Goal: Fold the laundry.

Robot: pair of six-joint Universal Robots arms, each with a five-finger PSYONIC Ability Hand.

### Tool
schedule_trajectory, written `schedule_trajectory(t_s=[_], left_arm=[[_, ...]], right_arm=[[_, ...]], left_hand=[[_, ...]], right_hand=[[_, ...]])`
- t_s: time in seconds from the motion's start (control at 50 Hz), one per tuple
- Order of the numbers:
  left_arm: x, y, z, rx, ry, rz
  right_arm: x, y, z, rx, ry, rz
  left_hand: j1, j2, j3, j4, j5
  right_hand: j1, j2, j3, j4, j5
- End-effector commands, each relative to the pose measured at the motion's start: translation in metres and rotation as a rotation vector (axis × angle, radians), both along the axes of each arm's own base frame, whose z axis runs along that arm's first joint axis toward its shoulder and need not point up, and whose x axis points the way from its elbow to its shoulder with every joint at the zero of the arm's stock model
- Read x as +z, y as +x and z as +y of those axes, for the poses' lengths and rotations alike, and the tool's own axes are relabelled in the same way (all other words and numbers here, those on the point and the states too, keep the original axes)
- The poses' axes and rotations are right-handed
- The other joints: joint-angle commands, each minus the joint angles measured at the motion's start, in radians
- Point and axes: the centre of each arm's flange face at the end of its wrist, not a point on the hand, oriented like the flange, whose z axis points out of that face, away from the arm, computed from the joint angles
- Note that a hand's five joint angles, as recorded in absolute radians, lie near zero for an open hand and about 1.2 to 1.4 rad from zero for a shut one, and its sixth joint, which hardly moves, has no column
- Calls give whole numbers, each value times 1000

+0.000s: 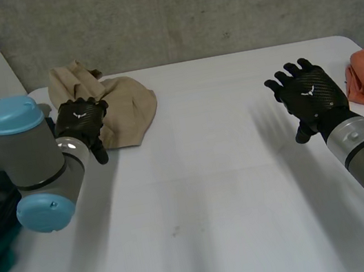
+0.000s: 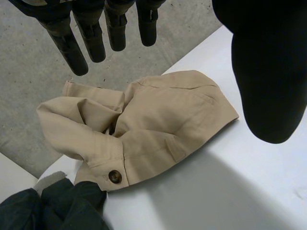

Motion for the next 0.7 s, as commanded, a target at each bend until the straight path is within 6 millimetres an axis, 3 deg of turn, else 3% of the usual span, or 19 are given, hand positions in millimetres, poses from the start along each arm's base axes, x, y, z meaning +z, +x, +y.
schedule_trajectory(t_s=[0.02, 0.24, 0.38, 0.52, 0.66, 0.7], left_arm=[[-7, -1, -30, -9, -81, -39], [-38, 1, -88, -77, -130, -196], [-62, 13, -117, -77, -146, -272], [-78, 22, -137, -84, -196, -314], [-95, 22, -145, -120, -210, -312], [-94, 23, -148, -118, -222, -310]], right_arm=[[-3, 2, 1, 3, 7, 2], [-8, -1, -4, -10, 13, 21], [-12, -5, -10, -26, 21, 23], [-15, -7, -15, -36, 27, 24], [-19, -8, -17, -40, 39, 27], [-18, -8, -18, -43, 36, 27]], left_hand=[[-19, -28, -34, -26, -47], [-19, -28, -34, -26, -47], [-19, -28, -34, -26, -47], [-19, -28, -34, -26, -47], [-10, -19, -25, -17, -38], [326, 318, 312, 320, 298]], right_hand=[[-42, -33, -30, -26, -47], [-42, -33, -30, -26, -47], [-42, -33, -30, -26, -47], [-42, -33, -30, -26, -47], [-42, -33, -30, -26, -47], [-42, -33, -30, -26, -47]])
